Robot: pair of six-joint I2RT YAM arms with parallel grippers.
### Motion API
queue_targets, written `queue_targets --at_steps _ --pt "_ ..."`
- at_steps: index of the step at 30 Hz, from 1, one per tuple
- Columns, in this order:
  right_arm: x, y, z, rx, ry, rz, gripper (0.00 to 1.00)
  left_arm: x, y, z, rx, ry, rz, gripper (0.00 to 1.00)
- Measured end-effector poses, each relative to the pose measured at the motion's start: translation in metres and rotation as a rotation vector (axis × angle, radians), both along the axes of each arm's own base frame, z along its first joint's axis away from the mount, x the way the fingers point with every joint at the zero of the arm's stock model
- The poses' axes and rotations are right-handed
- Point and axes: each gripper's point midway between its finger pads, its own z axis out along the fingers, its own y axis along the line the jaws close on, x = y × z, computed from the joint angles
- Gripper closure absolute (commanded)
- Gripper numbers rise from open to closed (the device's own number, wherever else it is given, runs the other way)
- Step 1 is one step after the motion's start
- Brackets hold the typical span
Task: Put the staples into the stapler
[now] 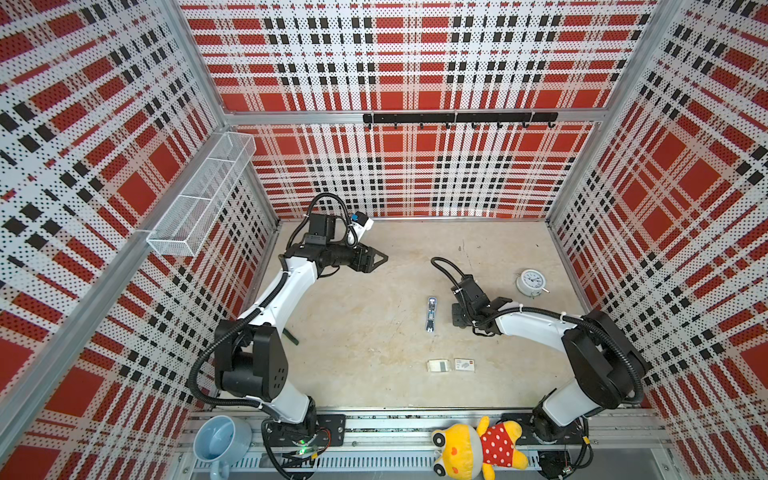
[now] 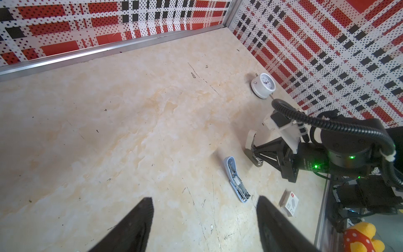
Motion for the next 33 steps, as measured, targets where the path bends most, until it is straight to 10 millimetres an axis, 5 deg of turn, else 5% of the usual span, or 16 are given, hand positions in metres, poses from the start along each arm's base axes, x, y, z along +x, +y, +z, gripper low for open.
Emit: queue_targets --at_steps 33 --pt "-0.0017 -0.0005 -0.0007 -0.008 -0.002 -0.010 0.81 -0.0014 -0.0001 -0.0035 0.001 0.006 -0.004 0.23"
